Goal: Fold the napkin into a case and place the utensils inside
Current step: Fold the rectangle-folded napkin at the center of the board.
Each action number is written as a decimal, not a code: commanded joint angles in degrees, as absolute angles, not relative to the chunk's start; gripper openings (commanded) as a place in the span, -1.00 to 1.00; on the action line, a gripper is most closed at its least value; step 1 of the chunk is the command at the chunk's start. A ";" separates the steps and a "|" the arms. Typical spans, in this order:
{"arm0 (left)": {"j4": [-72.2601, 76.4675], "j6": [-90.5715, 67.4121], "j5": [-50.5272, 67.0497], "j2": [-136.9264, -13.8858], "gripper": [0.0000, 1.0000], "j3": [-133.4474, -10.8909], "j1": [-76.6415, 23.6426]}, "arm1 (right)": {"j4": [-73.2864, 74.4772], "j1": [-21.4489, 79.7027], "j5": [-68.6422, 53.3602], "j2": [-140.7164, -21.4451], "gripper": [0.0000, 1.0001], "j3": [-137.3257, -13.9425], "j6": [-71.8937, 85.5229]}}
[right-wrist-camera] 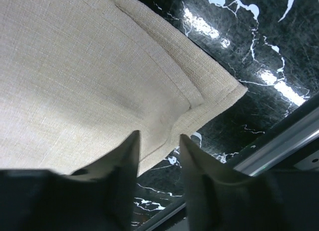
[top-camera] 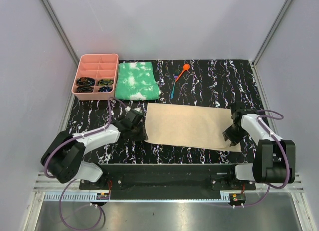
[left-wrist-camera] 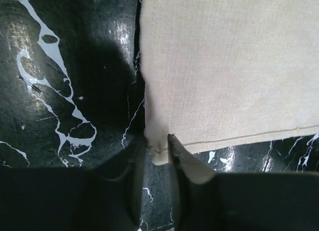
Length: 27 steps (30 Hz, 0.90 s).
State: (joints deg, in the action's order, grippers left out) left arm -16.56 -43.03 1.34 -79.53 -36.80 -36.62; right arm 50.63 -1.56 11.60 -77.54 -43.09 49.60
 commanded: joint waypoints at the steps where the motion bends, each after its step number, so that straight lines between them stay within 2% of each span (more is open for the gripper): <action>1: -15.98 -41.40 1.50 -71.83 -0.26 -35.68 -36.30 | 54.05 -1.85 14.33 -72.35 0.01 -44.47 49.92; 2: -16.61 -40.87 1.32 -70.68 -0.08 -35.94 -36.30 | 54.49 -1.85 14.15 -71.64 0.08 -44.56 50.01; 3: -17.57 -40.52 1.32 -69.71 -0.03 -36.38 -36.39 | 54.67 -1.85 14.06 -70.85 0.27 -44.65 49.84; 5: -17.75 -40.17 2.37 -67.94 0.01 -37.88 -36.30 | 54.76 -1.85 15.11 -69.18 0.40 -45.26 49.57; 6: -16.54 -40.17 4.46 -67.94 0.04 -38.49 -36.30 | 54.67 -1.85 15.73 -68.73 0.40 -45.44 49.48; 8: -14.07 -40.51 7.19 -69.86 0.00 -39.98 -36.30 | 53.71 -1.85 16.87 -68.73 0.36 -45.62 49.92; 9: -12.15 -40.78 9.64 -71.44 -0.18 -40.69 -36.30 | 53.44 -1.85 16.70 -69.43 0.27 -45.62 50.18; 11: -10.29 -41.39 12.47 -77.06 -0.37 -43.23 -36.30 | 51.78 -1.85 15.65 -70.48 0.12 -45.62 50.98; 12: -8.89 -41.48 13.96 -78.91 -0.52 -44.03 -36.30 | 50.81 -1.85 14.95 -71.71 -0.04 -45.09 50.98; 16: -5.54 -42.54 14.33 -86.30 -0.70 -44.83 -36.30 | 48.43 -1.85 15.29 -75.58 -0.34 -44.56 51.15; 21: -4.66 -44.64 11.96 -90.26 -0.85 -40.19 -35.69 | 46.68 -1.85 14.69 -79.01 -0.36 -42.11 51.86; 27: -2.02 -47.46 11.95 -86.76 -0.88 -30.52 -34.01 | 41.49 -0.88 10.38 -86.65 -0.36 -43.85 46.41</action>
